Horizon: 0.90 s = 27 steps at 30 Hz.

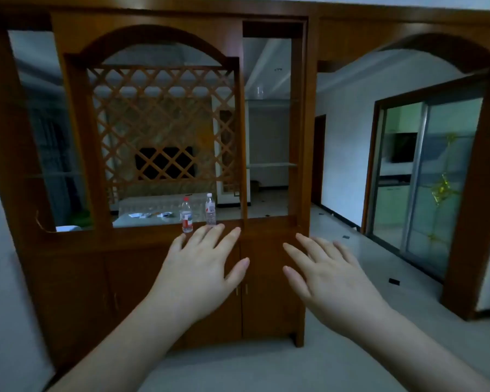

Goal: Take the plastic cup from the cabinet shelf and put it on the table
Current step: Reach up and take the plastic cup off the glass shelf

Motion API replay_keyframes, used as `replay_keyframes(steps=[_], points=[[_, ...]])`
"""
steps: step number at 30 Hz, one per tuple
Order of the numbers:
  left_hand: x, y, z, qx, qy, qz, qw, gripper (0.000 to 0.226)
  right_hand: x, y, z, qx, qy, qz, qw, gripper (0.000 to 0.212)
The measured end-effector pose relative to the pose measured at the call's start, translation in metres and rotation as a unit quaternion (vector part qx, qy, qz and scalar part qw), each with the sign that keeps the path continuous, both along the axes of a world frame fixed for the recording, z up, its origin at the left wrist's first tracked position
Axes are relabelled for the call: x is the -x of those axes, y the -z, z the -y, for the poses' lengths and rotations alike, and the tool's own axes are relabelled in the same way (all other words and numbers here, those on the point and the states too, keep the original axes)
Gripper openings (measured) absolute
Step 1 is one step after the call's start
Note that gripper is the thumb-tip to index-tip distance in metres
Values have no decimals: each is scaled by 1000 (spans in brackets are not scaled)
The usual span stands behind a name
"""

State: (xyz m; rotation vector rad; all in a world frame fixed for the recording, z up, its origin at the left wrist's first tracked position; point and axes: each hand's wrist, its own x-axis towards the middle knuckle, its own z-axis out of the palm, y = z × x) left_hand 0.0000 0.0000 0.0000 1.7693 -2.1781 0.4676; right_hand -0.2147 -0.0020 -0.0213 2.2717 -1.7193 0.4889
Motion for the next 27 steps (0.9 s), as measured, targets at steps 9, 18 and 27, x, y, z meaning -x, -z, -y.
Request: replay_keyframes(steps=[9, 18, 27], points=[[42, 54, 87, -23, 49, 19, 998, 72, 58, 33, 67, 14, 9, -18, 1000, 69], [107, 75, 186, -40, 26, 34, 998, 76, 124, 59, 169, -8, 22, -17, 1000, 71], [121, 84, 261, -20, 12, 31, 999, 76, 120, 74, 262, -17, 2, 0, 1000, 66]])
